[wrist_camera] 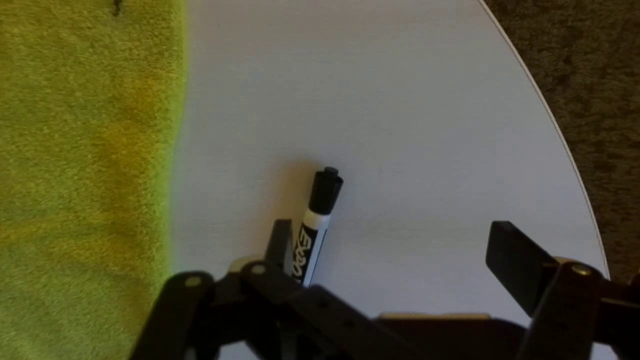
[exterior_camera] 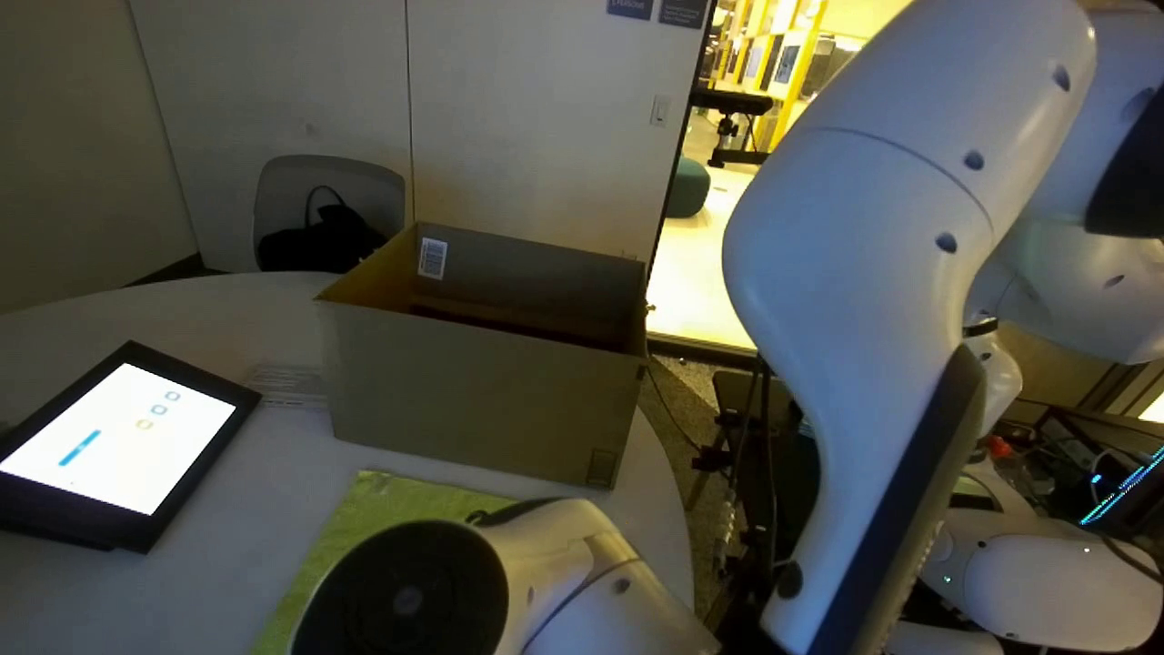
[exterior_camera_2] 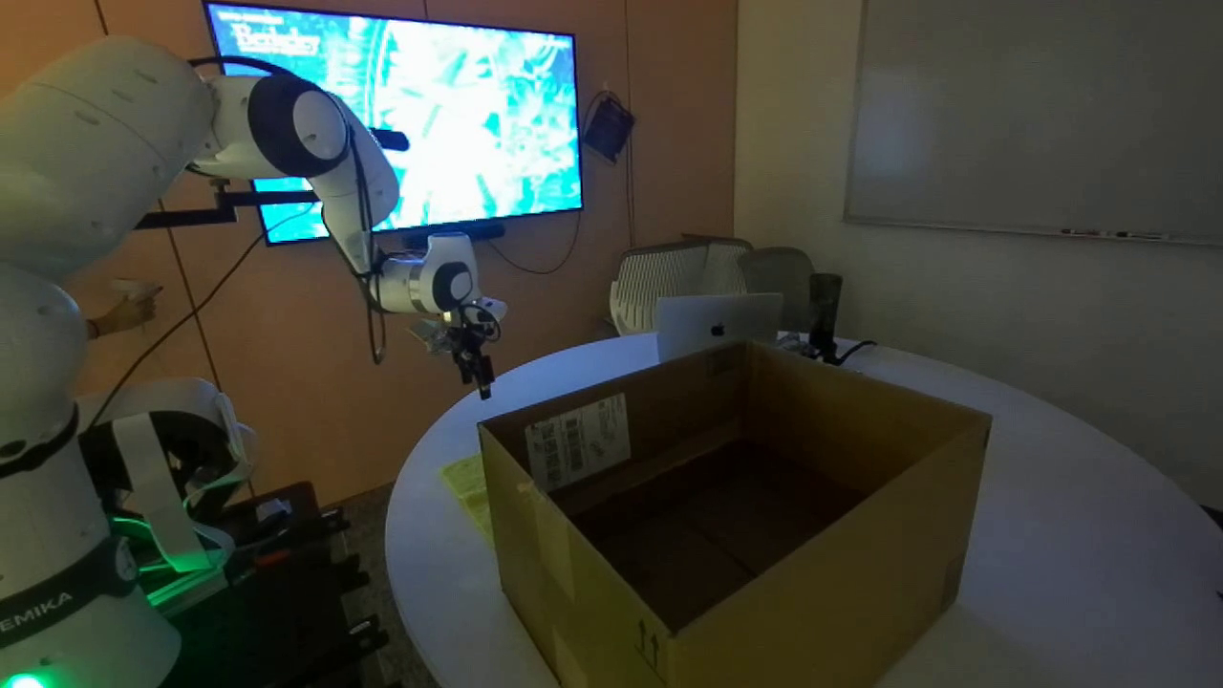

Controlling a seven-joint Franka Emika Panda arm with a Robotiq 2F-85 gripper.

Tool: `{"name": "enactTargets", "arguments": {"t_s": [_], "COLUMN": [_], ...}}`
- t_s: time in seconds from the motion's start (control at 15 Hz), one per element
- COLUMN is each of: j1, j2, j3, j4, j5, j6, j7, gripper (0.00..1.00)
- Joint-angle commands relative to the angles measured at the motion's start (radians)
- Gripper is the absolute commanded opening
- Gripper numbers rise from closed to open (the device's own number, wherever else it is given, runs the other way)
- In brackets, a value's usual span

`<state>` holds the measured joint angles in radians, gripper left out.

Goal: Pick up the pen and put it in the middle of the towel. Fold the towel and put it in the box.

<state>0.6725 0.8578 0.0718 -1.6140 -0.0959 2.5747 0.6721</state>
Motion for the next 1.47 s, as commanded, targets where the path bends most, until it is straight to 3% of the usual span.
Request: {"name": "enactTargets", "arguments": {"t_s": [0.0,0.67,1.33,1.4], "j1": [0.046,0.051,0.04,0.039], "j2": [0.087,0.243,0.324,0.32], "j3": [-0.041,-0.085,-0.103,-0.104], "j4": [0.099,0.291,0.376,0.375], "j5": [0.004,0.006,0.006,0.005], "j6": [0.005,-0.012,-0.06,-0.068], "j7": [0.022,0.005,-0.004,-0.006], "gripper": [1.0,1.0,1.0,0.75]}}
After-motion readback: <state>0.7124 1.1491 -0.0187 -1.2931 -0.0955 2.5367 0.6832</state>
